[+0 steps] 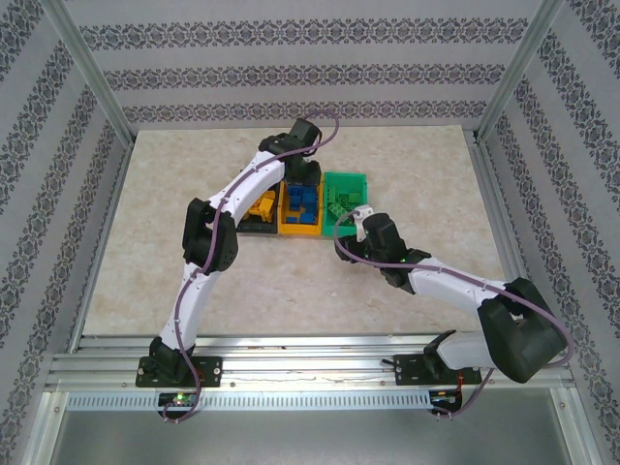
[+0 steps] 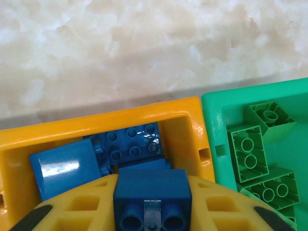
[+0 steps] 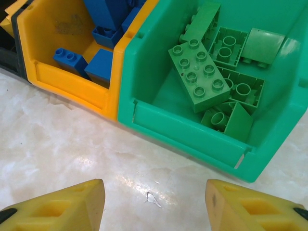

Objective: Sort the legos into containers by color
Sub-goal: Place the lego in the container, then reset both arms

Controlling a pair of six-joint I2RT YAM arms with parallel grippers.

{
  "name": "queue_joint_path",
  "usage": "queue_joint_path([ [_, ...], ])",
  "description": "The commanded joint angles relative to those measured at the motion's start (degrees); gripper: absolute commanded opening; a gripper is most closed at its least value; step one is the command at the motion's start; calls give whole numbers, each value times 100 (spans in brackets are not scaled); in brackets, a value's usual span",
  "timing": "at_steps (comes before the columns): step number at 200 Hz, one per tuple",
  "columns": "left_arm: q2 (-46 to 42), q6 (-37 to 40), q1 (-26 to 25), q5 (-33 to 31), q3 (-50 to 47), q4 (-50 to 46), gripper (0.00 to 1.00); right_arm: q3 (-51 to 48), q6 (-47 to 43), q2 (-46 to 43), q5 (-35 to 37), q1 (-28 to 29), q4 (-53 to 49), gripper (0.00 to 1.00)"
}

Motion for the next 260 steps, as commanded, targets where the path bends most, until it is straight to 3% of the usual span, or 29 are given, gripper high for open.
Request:
queue_joint_path([
  [1,117,225,-44,-174,194,-48,38,-151,72,-238,76,64,242,58],
  [30,97,282,-79,-126,198,34,50,-191,72,-323,130,64,272,58],
  [65,-244,353,-184,-276,-158,223,52,-254,107,-385,64,71,381,58],
  [91,-1214,291,-231,-321,-1690,1282,53,-318,55,-516,215,65,390,58],
  [133,-3565,15,-199,-306,-5390,4046,57,-670,74,-1152,395,56,622,58],
  [159,-4895,-249,-79,-464,-7259,5068,58,-890,-157,-1656,739,20,596,59],
  [177,-5877,-422,28,-607,-8523,5757,64,-1121,-331,-2083,1098,-23,668,59],
  [200,-7082,-408,221,-1023,-9604,5903,71,-1352,-364,-2582,1552,-187,677,61],
  [241,-8862,103,561,-1942,-10538,5478,99,-1660,-43,-3253,1855,-899,540,70],
  [260,-9417,213,707,-2372,-10873,5461,100,-1714,-26,-3368,1818,-1318,633,74],
])
